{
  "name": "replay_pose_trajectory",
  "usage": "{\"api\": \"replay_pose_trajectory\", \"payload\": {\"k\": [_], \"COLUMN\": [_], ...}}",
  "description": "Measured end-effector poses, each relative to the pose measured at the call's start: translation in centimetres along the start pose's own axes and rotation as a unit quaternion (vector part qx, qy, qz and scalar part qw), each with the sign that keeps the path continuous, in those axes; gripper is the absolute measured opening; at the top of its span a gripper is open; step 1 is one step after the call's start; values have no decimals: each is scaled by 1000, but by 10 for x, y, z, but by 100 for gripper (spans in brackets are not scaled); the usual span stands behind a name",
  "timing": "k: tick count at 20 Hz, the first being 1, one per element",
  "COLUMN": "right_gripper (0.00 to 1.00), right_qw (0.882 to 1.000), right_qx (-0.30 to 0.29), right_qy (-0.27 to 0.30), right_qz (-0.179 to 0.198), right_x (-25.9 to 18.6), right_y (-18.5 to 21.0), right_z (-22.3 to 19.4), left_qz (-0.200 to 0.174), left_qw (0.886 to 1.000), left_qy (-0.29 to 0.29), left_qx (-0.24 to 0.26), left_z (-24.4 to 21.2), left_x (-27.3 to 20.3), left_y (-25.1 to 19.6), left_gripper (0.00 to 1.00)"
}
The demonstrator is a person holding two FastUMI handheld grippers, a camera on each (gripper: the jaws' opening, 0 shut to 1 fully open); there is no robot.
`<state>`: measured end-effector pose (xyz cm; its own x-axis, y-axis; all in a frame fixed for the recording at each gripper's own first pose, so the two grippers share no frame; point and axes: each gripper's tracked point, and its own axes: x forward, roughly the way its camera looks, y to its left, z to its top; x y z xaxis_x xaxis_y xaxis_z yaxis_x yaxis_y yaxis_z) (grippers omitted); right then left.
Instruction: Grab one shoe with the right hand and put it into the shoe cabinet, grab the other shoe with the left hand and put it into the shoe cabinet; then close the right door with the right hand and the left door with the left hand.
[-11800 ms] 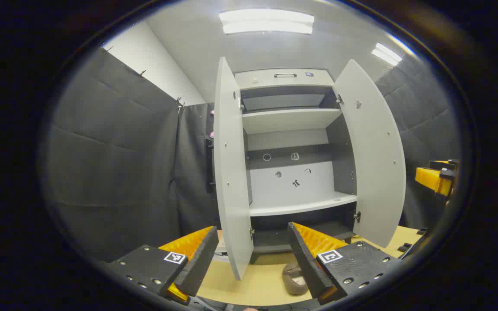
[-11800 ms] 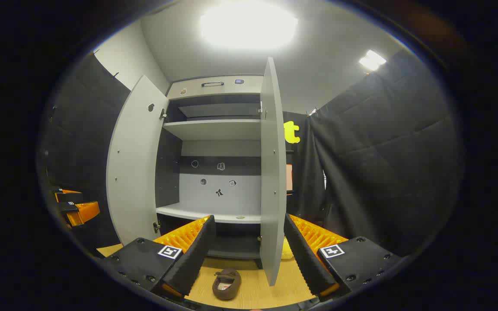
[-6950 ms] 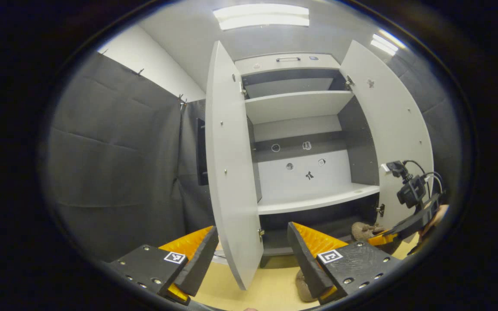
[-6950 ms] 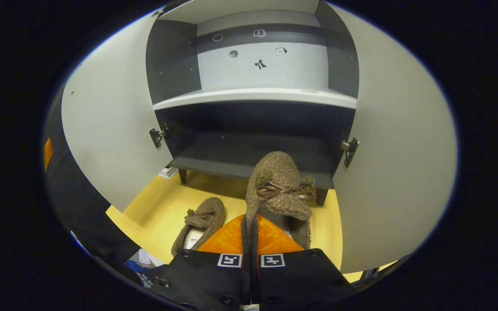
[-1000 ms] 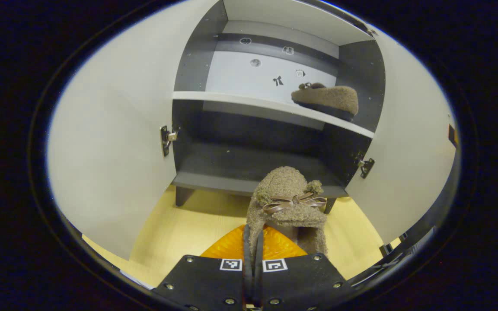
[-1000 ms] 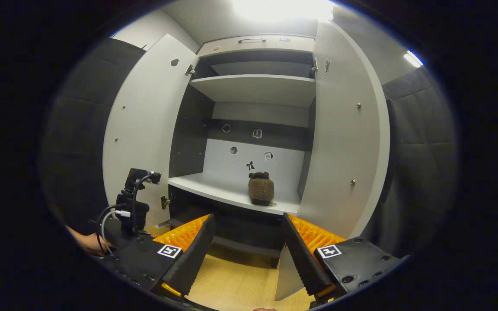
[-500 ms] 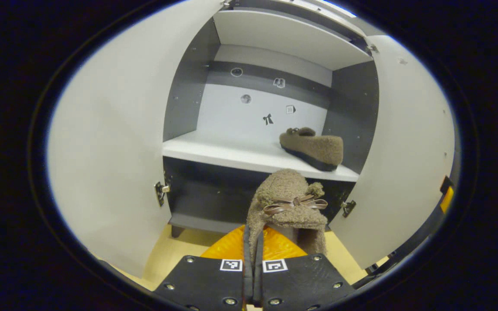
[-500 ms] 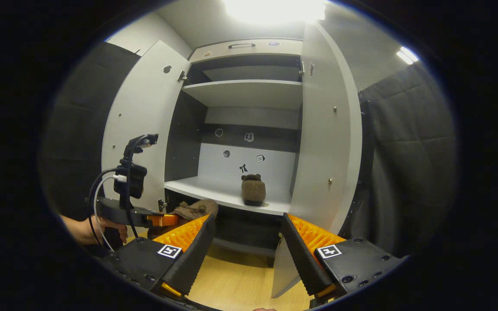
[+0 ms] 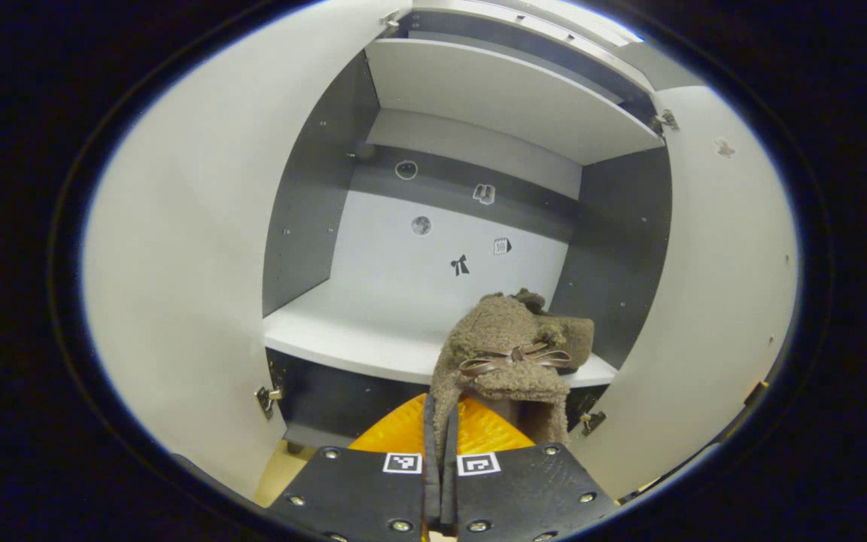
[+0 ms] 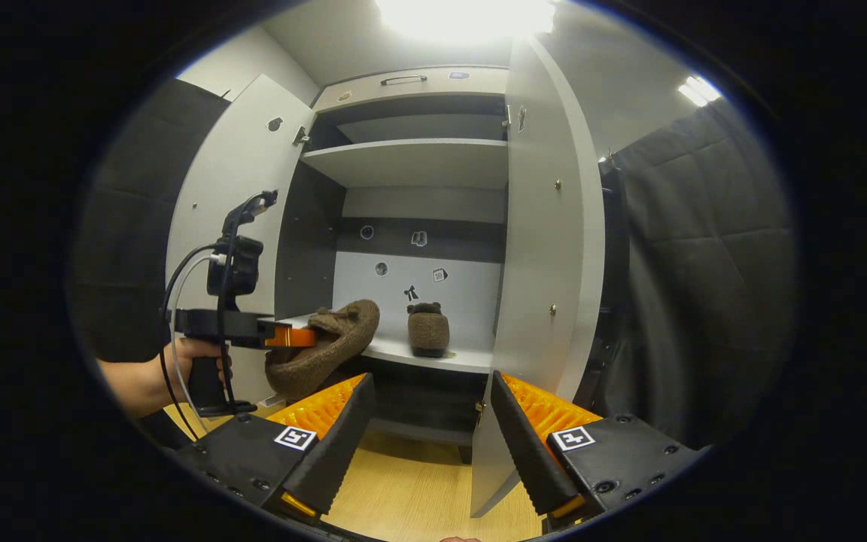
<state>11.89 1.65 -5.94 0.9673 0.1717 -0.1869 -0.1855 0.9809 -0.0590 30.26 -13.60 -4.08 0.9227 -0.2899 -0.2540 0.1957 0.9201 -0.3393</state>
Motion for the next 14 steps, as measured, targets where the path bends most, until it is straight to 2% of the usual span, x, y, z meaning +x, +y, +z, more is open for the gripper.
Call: {"api": "replay_pose_trajectory", "payload": {"k": [7, 14], "right_gripper": [98, 97], "right_qw": [1000, 999], "right_qx": [-2, 1], "right_qy": [1, 8], "right_qz": [-10, -36], "right_x": [8, 20], "right_y": [7, 7], "right_z": [0, -6], "left_qz": [0, -1], "left_qw": [999, 998], "left_qy": [-43, -56], "left_qx": [-4, -4], "left_z": [58, 90], "left_x": [47, 103], "left_y": [9, 17], "left_gripper": [2, 2]}}
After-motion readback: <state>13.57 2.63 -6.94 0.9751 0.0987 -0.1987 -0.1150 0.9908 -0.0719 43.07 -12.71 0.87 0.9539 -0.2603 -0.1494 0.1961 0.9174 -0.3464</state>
